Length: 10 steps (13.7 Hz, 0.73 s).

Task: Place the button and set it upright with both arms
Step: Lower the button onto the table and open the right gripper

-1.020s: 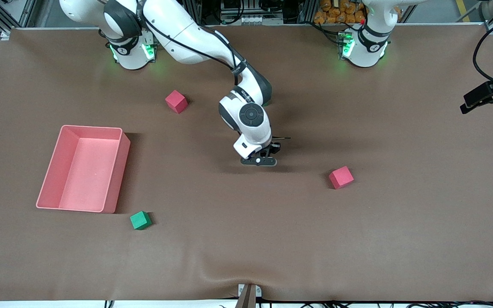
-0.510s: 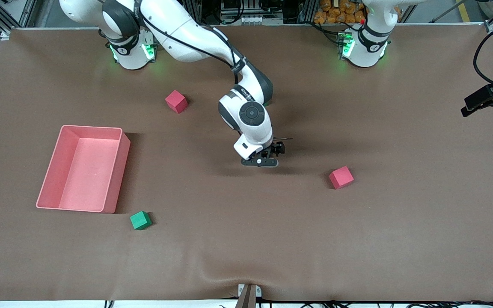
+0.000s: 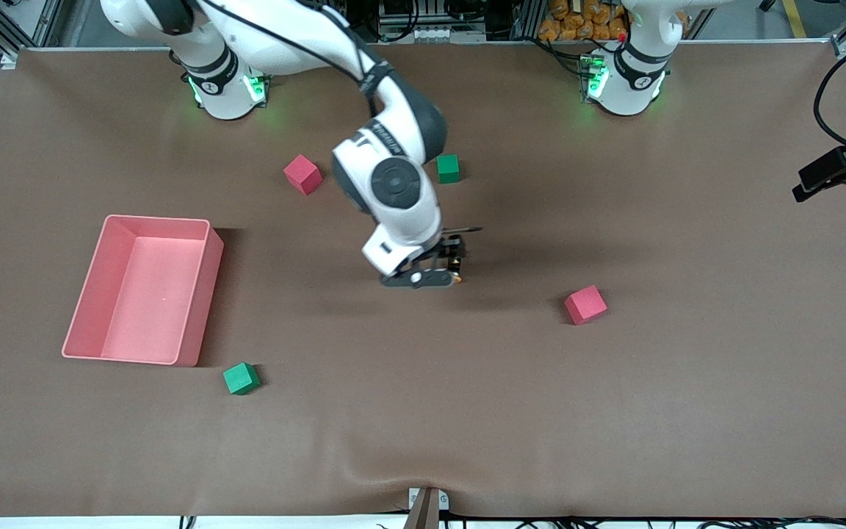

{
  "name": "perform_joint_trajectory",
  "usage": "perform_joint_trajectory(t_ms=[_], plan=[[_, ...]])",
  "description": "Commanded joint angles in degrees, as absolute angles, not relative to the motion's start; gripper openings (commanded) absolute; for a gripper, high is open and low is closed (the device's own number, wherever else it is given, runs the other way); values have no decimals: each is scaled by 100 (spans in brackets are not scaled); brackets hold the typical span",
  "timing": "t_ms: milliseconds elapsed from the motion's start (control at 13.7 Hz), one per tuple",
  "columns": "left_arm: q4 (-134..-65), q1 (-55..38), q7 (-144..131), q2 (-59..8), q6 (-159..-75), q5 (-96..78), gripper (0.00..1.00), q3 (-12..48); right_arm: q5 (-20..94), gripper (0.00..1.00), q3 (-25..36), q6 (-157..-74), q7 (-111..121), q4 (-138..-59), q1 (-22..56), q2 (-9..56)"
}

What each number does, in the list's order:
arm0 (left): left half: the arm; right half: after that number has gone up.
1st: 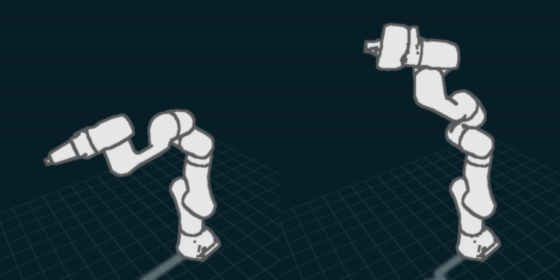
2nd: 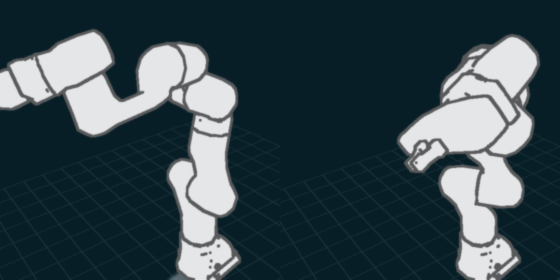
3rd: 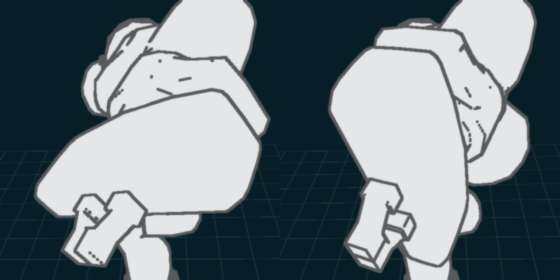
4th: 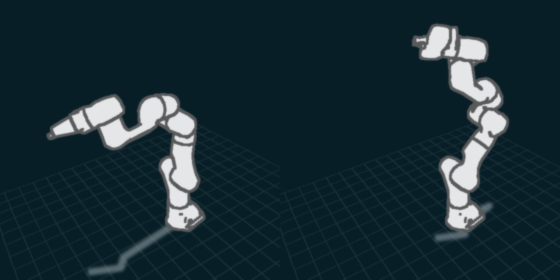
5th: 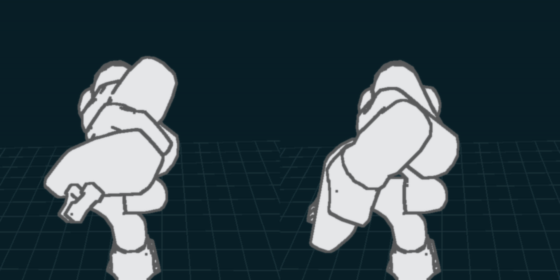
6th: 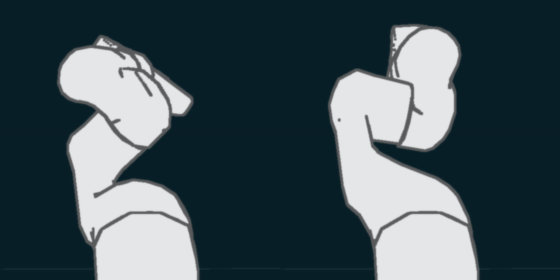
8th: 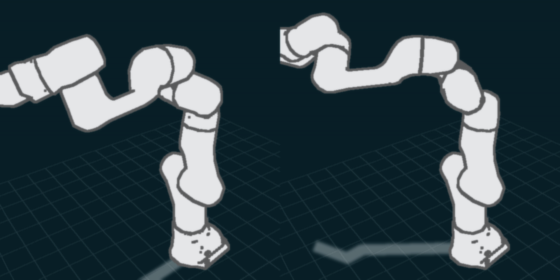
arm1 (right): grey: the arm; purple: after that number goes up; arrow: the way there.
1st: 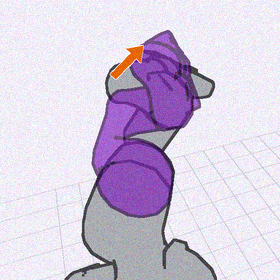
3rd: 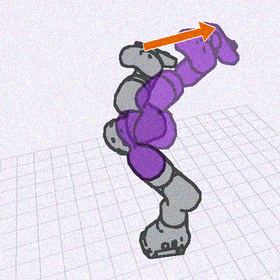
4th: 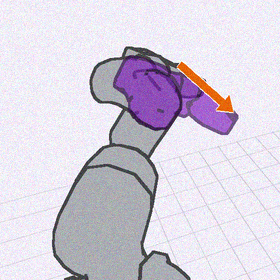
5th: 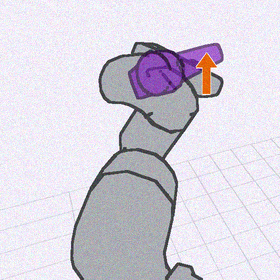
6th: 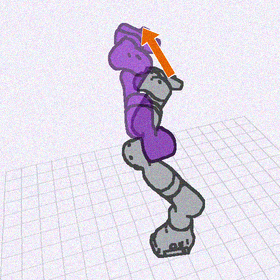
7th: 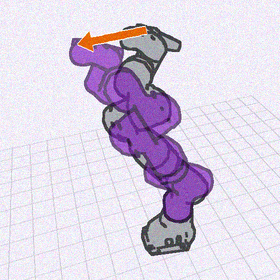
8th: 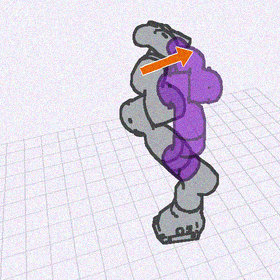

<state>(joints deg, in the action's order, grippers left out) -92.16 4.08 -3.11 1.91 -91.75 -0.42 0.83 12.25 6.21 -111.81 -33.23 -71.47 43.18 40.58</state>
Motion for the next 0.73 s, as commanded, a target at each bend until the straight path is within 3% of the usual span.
perform_joint_trajectory(t_ms=[0,510,656], plan=[[-9114,457,-176,79,-9281,-158,100,97,1161,100,562,-11162,-2472,-8004,3816,3325],[-9149,457,-158,185,-8922,-149,100,132,757,100,589,-11354,-1090,-9297,2628,2067],[-9132,457,-158,193,-8877,-149,100,141,170,100,580,-11347,-951,-9448,2357,1707]])
